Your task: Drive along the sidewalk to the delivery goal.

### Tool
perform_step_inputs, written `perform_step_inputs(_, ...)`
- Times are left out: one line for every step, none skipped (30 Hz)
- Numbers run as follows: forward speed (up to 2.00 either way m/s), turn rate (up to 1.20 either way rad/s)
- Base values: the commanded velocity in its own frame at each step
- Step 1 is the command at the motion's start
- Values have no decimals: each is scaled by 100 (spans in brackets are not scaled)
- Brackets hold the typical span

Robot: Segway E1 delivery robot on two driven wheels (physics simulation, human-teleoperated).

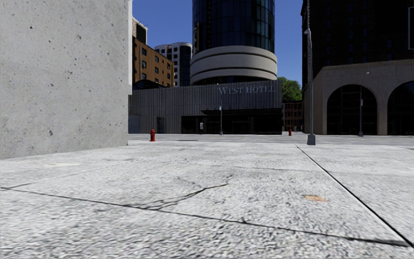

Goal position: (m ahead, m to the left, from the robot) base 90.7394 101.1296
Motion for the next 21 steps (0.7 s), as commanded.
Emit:
perform_step_inputs(200, 0)
perform_step_inputs(200, 0)
perform_step_inputs(200, 0)
perform_step_inputs(200, 0)
perform_step_inputs(200, 0)
perform_step_inputs(200, 0)
perform_step_inputs(200, 0)
perform_step_inputs(200, 0)
perform_step_inputs(200, 0)
perform_step_inputs(200, 0)
perform_step_inputs(200, 0)
perform_step_inputs(200, 0)
perform_step_inputs(200, 0)
perform_step_inputs(200, 0)
perform_step_inputs(200, 0)
perform_step_inputs(200, 0)
perform_step_inputs(200, 0)
perform_step_inputs(200, 0)
perform_step_inputs(200, 0)
perform_step_inputs(200, 0)
perform_step_inputs(200, 0)
